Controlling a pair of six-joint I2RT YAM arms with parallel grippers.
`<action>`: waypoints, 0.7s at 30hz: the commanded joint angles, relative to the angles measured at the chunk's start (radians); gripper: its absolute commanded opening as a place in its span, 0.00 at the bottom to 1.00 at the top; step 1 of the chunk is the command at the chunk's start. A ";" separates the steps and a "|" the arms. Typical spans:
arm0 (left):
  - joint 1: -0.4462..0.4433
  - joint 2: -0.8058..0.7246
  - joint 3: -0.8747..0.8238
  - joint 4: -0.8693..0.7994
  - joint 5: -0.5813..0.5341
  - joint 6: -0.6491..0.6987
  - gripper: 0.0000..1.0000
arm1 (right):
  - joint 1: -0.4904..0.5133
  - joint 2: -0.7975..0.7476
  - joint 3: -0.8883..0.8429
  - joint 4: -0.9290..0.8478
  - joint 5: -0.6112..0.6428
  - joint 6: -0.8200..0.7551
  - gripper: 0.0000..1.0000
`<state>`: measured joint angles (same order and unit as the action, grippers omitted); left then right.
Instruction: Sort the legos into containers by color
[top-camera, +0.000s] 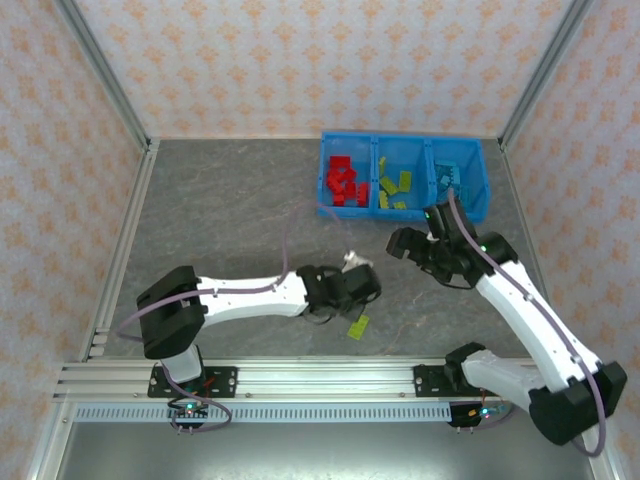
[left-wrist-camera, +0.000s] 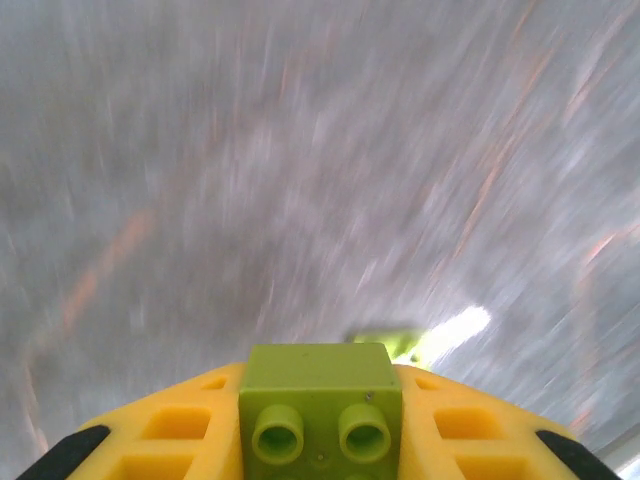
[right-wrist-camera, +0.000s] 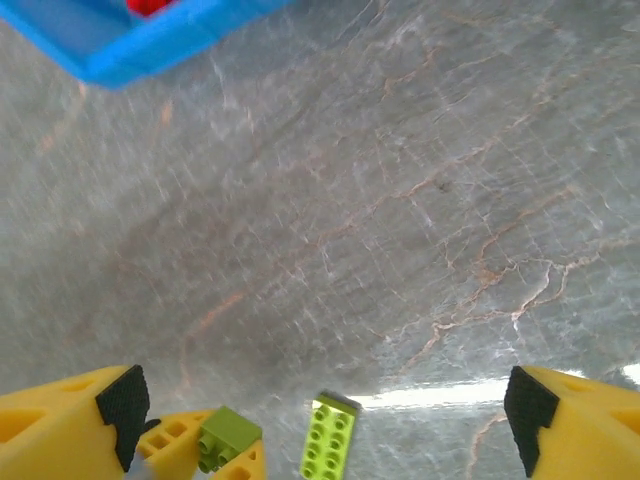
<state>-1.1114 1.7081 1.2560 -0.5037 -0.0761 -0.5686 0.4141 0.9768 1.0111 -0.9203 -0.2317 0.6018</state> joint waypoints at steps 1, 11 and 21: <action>0.094 0.026 0.165 0.071 -0.147 0.121 0.24 | 0.002 -0.155 -0.046 0.049 0.157 0.159 0.95; 0.238 0.568 0.852 0.109 -0.167 0.320 0.24 | 0.002 -0.213 -0.072 0.094 0.216 0.200 0.95; 0.274 0.945 1.425 0.015 -0.283 0.384 0.31 | 0.002 -0.263 -0.094 0.044 0.216 0.187 0.95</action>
<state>-0.8551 2.6579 2.6049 -0.4721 -0.2749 -0.2249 0.4137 0.7307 0.9199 -0.8413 -0.0479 0.7860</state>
